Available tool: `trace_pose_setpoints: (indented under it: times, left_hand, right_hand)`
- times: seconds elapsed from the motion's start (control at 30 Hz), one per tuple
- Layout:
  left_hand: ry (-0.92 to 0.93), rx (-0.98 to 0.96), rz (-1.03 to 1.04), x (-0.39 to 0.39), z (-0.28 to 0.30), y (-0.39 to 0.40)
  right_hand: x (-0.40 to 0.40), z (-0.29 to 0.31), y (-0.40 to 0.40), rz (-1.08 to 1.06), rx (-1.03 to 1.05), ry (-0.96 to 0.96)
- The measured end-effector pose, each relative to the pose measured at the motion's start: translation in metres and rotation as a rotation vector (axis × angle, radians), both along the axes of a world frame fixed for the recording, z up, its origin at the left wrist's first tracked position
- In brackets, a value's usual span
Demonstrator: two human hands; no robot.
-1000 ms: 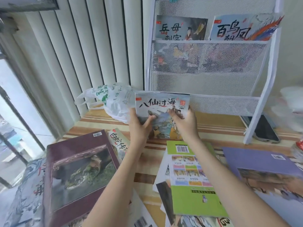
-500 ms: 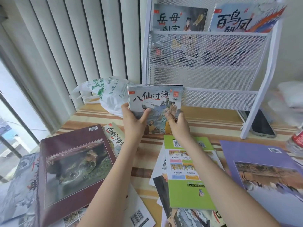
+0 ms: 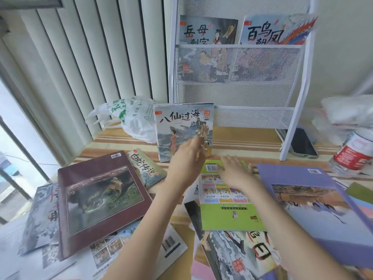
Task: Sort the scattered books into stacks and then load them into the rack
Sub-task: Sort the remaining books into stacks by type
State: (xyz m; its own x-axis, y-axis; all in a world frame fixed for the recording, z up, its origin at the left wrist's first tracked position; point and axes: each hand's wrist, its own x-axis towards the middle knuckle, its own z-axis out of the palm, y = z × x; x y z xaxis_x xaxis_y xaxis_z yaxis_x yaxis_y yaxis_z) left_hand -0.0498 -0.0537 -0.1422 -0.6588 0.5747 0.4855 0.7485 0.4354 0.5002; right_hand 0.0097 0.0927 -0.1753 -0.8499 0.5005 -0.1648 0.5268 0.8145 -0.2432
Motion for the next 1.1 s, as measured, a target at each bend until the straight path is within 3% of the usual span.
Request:
trace_pose_setpoints:
  times: [0.1,0.17,0.3,0.47,0.67,0.73,0.8,0.9,0.97,1.03,1.1]
  left_hand:
    - [-0.044,-0.595,-0.217,0.04,0.004,-0.017]
    - [-0.051,-0.877,-0.274,0.06,0.0,-0.037]
    - [-0.004,-0.956,-0.281,0.076,-0.008,-0.066]
    - [0.17,-0.761,-0.339,0.082,-0.01,-0.08]
    - [-0.108,-0.548,-0.413,0.088,0.014,-0.098]
    - [-0.107,-0.435,-0.395,0.089,0.02,-0.102]
    - [-0.184,-0.216,-0.358,0.094,0.026,-0.104]
    - [-0.339,0.232,-0.258,0.103,0.036,-0.097]
    - [-0.378,0.489,-0.072,0.102,0.041,-0.088]
    - [-0.392,0.507,0.097,0.097,0.047,-0.079]
    - [-0.459,0.302,0.157,0.092,0.047,-0.073]
  right_hand:
    - [0.023,0.001,-0.014,0.019,0.016,0.037]
    - [0.035,0.005,-0.02,0.052,0.026,0.04]
    - [0.059,0.014,-0.031,0.065,-0.08,0.127]
    - [0.093,0.022,-0.04,0.028,-0.233,0.311]
    - [0.122,0.032,-0.045,0.071,-0.441,0.394]
    - [0.131,0.036,-0.048,0.068,-0.53,0.427]
    - [0.139,0.039,-0.052,0.047,-0.656,0.507]
    - [0.147,0.045,-0.058,-0.132,-1.132,0.725]
    - [0.147,0.043,-0.05,-0.125,-1.333,0.813]
    - [0.144,0.046,-0.05,-0.115,-1.344,0.821]
    - [0.144,0.049,-0.052,-0.097,-1.075,0.728]
